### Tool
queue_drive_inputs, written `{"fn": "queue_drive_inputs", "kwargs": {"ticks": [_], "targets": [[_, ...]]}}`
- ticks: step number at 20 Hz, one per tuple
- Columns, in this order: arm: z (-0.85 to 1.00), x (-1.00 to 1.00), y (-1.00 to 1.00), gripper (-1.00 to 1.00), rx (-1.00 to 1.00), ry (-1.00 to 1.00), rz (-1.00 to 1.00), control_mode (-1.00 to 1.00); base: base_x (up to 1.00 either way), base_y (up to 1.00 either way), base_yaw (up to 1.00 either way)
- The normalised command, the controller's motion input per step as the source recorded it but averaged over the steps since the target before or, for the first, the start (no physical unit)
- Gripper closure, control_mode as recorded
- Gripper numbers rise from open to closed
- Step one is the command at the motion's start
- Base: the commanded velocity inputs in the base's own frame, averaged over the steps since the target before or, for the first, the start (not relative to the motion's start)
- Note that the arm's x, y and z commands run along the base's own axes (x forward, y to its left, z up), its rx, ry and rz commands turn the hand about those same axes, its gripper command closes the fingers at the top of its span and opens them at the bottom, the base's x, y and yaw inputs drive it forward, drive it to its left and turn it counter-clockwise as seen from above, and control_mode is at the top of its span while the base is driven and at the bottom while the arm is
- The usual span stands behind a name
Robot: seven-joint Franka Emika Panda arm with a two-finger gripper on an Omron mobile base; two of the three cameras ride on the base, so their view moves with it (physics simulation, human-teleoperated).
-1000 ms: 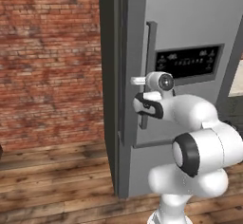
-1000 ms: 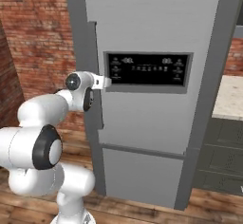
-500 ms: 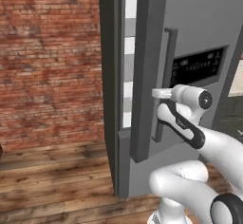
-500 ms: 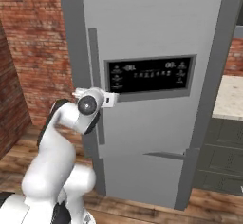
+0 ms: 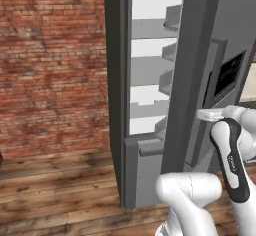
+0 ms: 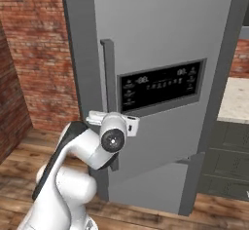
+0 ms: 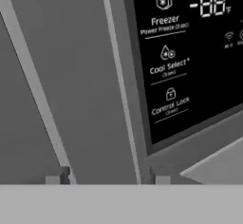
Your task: Retrieve the sausage and cheese from the fridge and place them on the cutting board on the counter.
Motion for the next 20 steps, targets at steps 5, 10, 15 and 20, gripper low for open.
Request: {"fn": "queue_drive_inputs", "kwargs": {"ticks": [5, 10, 15, 20], "targets": [[-0.33, -0.90, -0.71, 1.00, 0.01, 0.07, 0.03, -1.00, 0.00, 0.00, 0.00], [-0.28, -0.14, -0.51, -1.00, 0.05, 0.00, 0.13, -1.00, 0.00, 0.00, 0.00], [-0.20, -0.40, -0.70, -1.00, 0.03, 0.00, 0.17, -1.00, 0.00, 0.00, 0.00], [-0.11, -0.71, -0.89, -1.00, 0.03, -0.02, 0.44, -1.00, 0.00, 0.00, 0.00]]}}
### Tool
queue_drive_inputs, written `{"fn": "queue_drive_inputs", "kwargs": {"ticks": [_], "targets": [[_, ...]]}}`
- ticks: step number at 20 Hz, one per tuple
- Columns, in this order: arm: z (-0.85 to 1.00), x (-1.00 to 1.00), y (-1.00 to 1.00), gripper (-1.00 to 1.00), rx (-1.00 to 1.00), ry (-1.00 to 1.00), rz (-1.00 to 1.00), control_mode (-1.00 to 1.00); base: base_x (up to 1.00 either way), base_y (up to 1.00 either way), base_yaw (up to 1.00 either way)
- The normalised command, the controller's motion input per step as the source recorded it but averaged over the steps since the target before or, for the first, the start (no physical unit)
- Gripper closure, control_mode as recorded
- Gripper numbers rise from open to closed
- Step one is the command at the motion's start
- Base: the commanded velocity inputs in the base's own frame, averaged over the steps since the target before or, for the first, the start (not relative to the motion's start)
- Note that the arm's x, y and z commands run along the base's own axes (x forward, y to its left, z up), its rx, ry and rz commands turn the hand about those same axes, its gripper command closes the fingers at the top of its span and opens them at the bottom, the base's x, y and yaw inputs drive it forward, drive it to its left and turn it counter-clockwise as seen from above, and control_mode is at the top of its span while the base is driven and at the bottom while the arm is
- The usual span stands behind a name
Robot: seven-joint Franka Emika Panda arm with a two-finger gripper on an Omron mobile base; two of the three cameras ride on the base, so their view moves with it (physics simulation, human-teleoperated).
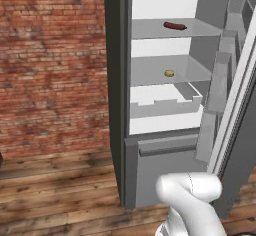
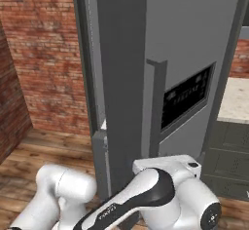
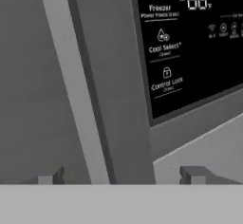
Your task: Retrieve the sausage and cheese from the fridge and place them on the cutting board on the counter.
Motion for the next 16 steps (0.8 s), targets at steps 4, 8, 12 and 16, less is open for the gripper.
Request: {"fn": "queue_drive_inputs", "kwargs": {"ticks": [4, 8, 12, 16], "targets": [[0.02, -0.93, -0.22, -1.00, -0.04, -0.23, 0.18, -1.00, 0.00, 0.00, 0.00], [0.07, -0.57, 0.72, -1.00, -0.26, -0.44, -0.10, -1.00, 0.00, 0.00, 0.00], [0.00, 0.09, 1.00, -1.00, -0.30, -0.35, -0.42, -1.00, 0.00, 0.00, 0.00], [-0.02, 0.44, 1.00, -1.00, -0.23, -0.25, -0.58, -1.00, 0.00, 0.00, 0.00]]}}
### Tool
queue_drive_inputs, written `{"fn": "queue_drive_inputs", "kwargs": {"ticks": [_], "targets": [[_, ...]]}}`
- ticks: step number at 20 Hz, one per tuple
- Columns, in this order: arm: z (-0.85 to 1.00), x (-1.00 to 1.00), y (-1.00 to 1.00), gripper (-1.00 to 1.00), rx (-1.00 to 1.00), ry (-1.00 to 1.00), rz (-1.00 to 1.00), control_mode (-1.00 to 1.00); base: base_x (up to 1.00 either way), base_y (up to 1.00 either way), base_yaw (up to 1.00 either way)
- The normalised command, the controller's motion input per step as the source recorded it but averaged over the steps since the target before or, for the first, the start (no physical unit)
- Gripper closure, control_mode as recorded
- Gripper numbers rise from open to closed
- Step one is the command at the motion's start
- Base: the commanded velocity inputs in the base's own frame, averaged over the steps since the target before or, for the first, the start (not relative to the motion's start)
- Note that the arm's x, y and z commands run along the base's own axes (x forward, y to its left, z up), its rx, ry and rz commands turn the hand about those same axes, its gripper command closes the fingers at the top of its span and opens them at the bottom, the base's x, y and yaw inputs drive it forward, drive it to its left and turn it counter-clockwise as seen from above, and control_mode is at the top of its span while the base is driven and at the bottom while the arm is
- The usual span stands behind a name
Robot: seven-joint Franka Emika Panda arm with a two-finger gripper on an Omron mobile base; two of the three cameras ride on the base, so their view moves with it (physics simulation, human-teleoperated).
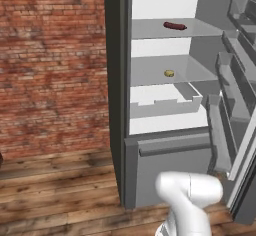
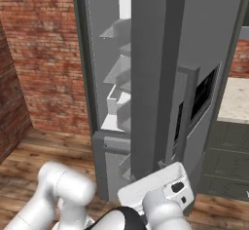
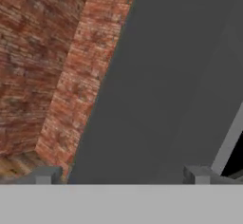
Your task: Retrieve the sausage and cheese from the fridge and place them on the cutting board on the counter.
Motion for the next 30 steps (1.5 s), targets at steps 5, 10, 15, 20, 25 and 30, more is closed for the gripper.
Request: {"fn": "queue_drive_inputs", "kwargs": {"ticks": [5, 10, 15, 20, 25, 30], "targets": [[-0.14, 0.82, 0.86, -1.00, -0.18, -0.12, -0.67, -1.00, 0.00, 0.00, 0.00], [-0.09, 0.76, 0.62, -1.00, -0.11, -0.06, -0.70, -1.00, 0.00, 0.00, 0.00], [-0.24, 0.63, -0.03, -1.00, 0.00, 0.00, -0.68, -1.00, 0.00, 0.00, 0.00], [-0.38, 0.60, -0.62, -1.00, 0.00, -0.01, -0.58, -1.00, 0.00, 0.00, 0.00], [-0.49, 0.59, -0.99, -1.00, 0.00, -0.11, -0.45, -1.00, 0.00, 0.00, 0.00], [-0.39, 0.69, -0.99, -1.00, 0.00, -0.18, -0.33, -1.00, 0.00, 0.00, 0.00]]}}
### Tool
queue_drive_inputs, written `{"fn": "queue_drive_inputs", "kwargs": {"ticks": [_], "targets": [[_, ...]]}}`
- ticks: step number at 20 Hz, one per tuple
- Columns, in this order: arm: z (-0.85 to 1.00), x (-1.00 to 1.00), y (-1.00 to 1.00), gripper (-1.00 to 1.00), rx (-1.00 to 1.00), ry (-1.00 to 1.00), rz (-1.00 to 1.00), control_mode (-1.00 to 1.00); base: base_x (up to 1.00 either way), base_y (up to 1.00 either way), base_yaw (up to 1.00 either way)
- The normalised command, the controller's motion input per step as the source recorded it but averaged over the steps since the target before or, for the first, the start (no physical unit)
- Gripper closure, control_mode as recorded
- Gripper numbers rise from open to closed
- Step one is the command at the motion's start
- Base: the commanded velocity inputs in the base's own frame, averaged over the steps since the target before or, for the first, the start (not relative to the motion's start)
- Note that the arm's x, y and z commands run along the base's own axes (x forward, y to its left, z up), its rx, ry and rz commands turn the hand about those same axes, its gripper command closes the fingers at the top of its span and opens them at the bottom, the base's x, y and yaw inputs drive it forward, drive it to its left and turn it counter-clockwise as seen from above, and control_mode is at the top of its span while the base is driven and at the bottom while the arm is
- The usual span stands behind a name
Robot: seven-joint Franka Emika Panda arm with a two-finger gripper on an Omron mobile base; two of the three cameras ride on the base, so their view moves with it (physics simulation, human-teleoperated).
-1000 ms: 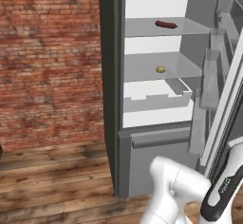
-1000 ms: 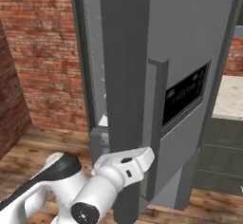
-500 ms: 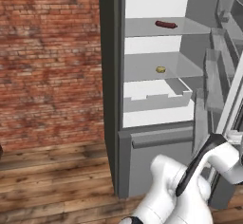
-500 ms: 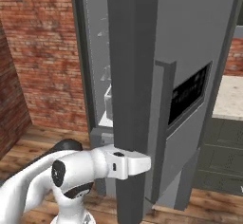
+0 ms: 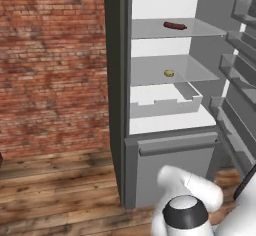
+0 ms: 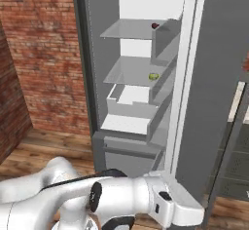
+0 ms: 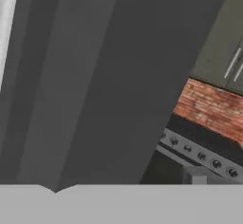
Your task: Retrieve the sausage and cheese from the fridge and place them on the cutting board on the counter.
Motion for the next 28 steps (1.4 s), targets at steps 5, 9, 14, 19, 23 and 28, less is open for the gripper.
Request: {"fn": "queue_drive_inputs", "kwargs": {"ticks": [5, 9, 14, 19, 23, 28], "targets": [[0.08, -0.60, -0.17, -1.00, 0.00, -0.23, -0.20, -1.00, 0.00, 0.00, 0.00], [0.47, -0.49, 0.77, -1.00, 0.00, -0.20, -0.23, -1.00, 0.00, 0.00, 0.00], [0.64, 0.16, 1.00, -1.00, -0.07, -0.22, -0.22, -1.00, 0.00, 0.00, 0.00], [0.29, 0.93, 1.00, -1.00, 0.00, -0.12, -0.02, -1.00, 0.00, 0.00, 0.00], [0.37, 0.87, 0.93, -1.00, 0.00, 0.03, 0.00, -1.00, 0.00, 0.00, 0.00], [0.55, 0.93, 0.65, -1.00, 0.02, 0.39, 0.00, -1.00, 0.00, 0.00, 0.00]]}}
